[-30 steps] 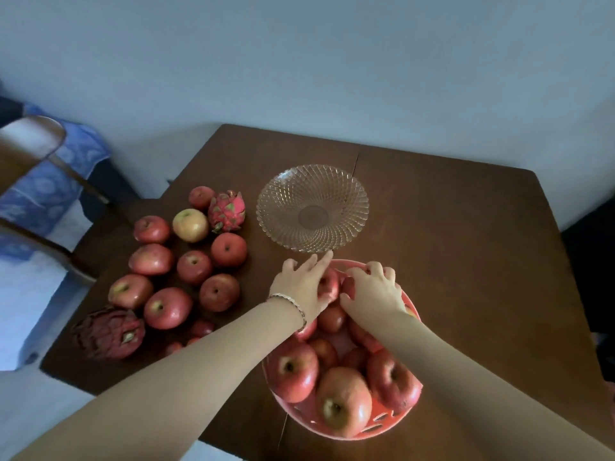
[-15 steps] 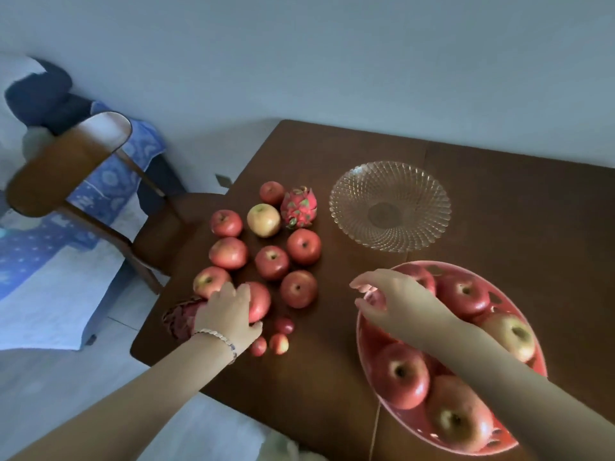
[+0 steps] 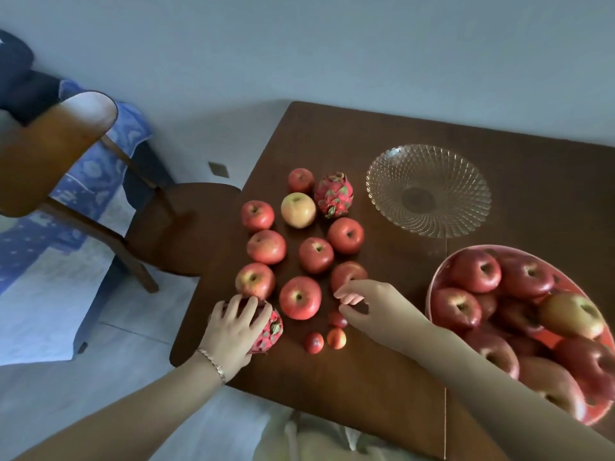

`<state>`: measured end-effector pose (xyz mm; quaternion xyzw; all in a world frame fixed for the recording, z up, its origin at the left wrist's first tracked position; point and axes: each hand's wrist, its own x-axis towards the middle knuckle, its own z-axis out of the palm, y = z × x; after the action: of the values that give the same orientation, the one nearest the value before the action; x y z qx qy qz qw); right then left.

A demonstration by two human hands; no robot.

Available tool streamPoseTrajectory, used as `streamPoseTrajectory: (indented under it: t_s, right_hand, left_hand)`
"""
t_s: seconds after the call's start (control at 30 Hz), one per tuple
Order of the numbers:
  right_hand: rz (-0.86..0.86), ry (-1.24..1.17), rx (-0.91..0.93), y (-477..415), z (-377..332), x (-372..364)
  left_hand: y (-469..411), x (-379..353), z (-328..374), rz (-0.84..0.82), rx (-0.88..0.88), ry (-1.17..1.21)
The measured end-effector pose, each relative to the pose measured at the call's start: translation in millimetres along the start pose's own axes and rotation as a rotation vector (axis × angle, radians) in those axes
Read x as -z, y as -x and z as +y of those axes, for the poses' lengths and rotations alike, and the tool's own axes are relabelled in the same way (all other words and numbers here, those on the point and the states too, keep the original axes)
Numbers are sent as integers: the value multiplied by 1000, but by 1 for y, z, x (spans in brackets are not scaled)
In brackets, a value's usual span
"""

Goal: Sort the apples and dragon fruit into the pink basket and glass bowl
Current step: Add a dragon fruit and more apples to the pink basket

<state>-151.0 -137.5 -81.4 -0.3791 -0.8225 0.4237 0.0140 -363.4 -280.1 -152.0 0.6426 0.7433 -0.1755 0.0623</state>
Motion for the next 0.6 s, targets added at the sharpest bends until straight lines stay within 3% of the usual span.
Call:
streamPoseTrajectory:
  t_s: [0.13,0.23,0.33,0.43,0.5,0.6]
  right_hand:
    - [12,-97,-44,4,-5,-5]
    - [34,-270,-115,7,-11,0]
    - [-55,-722,-312,10,-26,13]
    - [-223,-909,-419,19,-31,28]
    - [-287,-1098,-438,30,-23,43]
    - [-295,-1368,-316,58,4,74]
  left_hand:
    - [4,-4,-4,8,-8,126]
    - [16,16,1,121,-5,233]
    - [19,57,16,398,-72,314]
    - [11,107,47,667,-254,382]
    - [1,132,73,789,-373,434]
    - [-16,153,117,955,-549,447]
